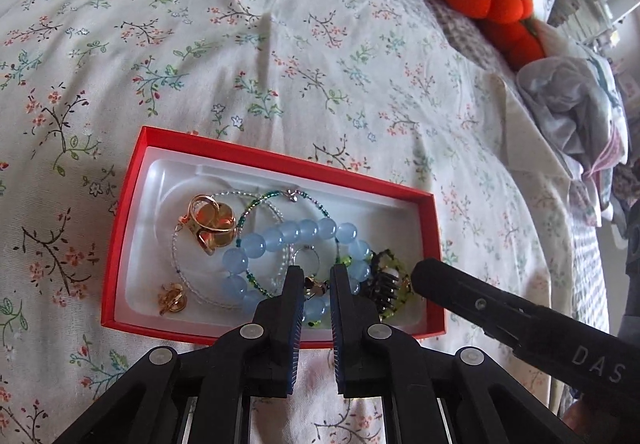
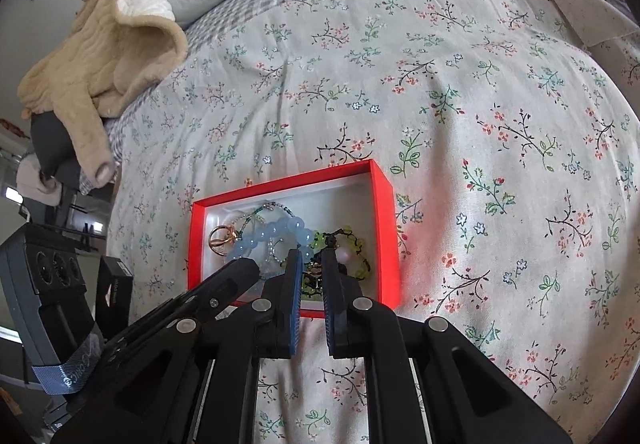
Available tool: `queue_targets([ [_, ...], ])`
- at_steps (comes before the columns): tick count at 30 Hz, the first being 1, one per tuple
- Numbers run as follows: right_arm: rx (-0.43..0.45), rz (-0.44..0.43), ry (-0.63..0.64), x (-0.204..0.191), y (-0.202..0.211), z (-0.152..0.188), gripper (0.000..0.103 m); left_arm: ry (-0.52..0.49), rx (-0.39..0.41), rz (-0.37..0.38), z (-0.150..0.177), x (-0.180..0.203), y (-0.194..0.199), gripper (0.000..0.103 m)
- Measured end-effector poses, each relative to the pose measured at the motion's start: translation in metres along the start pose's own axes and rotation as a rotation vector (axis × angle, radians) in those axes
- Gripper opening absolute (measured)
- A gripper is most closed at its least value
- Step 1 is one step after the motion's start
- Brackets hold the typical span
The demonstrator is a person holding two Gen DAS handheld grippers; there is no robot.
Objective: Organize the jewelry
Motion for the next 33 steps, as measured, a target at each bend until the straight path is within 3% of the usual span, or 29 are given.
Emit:
queue_targets([
  [3,0.001,0.009,-0.003,0.002,-0.001,-0.002,0.010,-0.018,0.008,-0.035,0.001,-0.001,0.005,0.027],
  [8,0.013,0.029,0.005,0.002,-0.006,-0.007,0.010,-0.043,0.008,-0.102,0.003,-0.007,0.015,0.029],
  [13,0.028,-0.009,0.008,-0.002,-0.008,-0.012,0.012,-0.073,0.008,-0.160,0.007,-0.011,0.023,0.043],
  [18,0.052,0.021,0.034,-0.003,0.001,-0.012,0.029,-0.084,0.001,-0.203,0.012,-0.016,0.032,0.055],
  [21,0.048,0.026,0.043,-0.002,0.009,-0.007,0.033,-0.097,0.001,-0.240,0.019,-0.018,0.038,0.064],
  [23,0.052,0.036,0.056,-0.001,0.015,-0.001,0.036,-0.112,0.001,-0.266,0.024,-0.017,0.043,0.070],
  [26,0.062,0.057,0.068,0.003,0.026,0.010,0.049,-0.143,0.011,-0.317,0.031,-0.015,0.051,0.080],
  [31,0.087,0.109,0.100,0.010,0.041,0.031,0.056,-0.190,0.017,-0.390,0.048,-0.011,0.061,0.095],
  [33,0.098,0.140,0.112,0.012,0.045,0.041,0.065,-0.196,0.012,-0.420,0.055,-0.011,0.064,0.101],
])
Point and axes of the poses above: each gripper's, at about its wrist camera, not at the fingertips, and y roughly against the way its jaws point, x to its right, z to its underside, the point moved 6 cm from there along -y, roughly the way its jaws point, and after that the axes turned 11 degrees about z, right-handed, at the moved point
